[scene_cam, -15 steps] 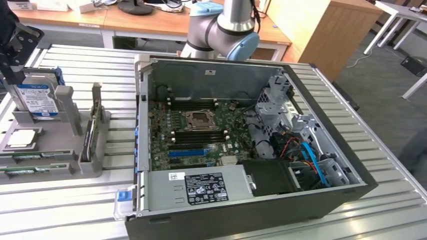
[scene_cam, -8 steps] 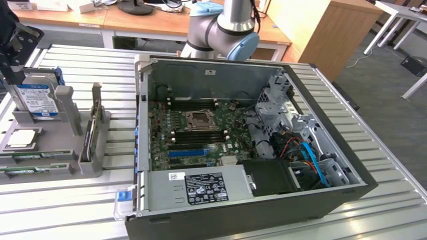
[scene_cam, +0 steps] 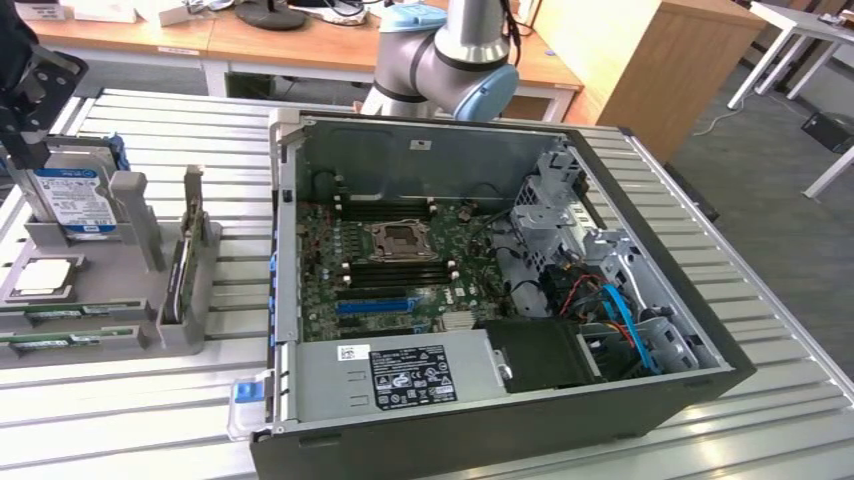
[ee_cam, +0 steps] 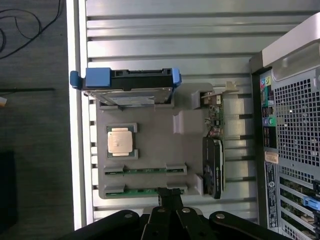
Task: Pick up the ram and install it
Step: 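Pick up the ram and move it above insertion slot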
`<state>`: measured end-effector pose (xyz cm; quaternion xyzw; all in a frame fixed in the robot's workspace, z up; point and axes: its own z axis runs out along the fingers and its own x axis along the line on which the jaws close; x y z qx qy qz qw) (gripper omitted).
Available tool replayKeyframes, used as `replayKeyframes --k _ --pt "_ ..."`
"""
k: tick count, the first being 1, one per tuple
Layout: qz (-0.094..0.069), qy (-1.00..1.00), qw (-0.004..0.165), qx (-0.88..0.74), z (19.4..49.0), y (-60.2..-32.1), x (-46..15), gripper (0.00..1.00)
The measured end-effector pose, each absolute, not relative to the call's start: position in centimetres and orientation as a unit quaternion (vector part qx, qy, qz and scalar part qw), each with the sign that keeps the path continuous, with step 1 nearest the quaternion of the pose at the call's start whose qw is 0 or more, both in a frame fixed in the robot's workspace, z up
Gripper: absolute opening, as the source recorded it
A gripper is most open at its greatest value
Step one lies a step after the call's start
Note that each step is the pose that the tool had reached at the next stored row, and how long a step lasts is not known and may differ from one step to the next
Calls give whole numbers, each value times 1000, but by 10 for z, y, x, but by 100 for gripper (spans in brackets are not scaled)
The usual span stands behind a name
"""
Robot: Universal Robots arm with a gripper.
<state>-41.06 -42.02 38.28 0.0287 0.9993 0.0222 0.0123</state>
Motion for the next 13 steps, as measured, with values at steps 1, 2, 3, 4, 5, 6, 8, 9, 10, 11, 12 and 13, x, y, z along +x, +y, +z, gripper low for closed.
replayKeyframes --k 1,2,3,4,5,6,8,9,10,11,12,13 --pt "22 999 12 24 383 -420 -411 11" --pt "22 1000 12 17 383 -420 -411 11" --pt "22 1000 12 10 383 -420 -411 11" --pt "23 1000 12 3 383 -420 -411 11" --pt "23 1000 11 -11 383 -420 -411 11" --pt "23 1000 11 -18 383 -420 -411 11" --pt "23 999 11 -31 383 -420 -411 11" --pt "23 999 11 -38 383 -420 -411 11" --pt "23 999 11 -45 383 -420 -411 11" --pt "23 998 10 -51 383 -420 -411 11" --pt "23 998 10 -58 383 -420 -411 11" --pt "23 998 10 -65 383 -420 -411 11"
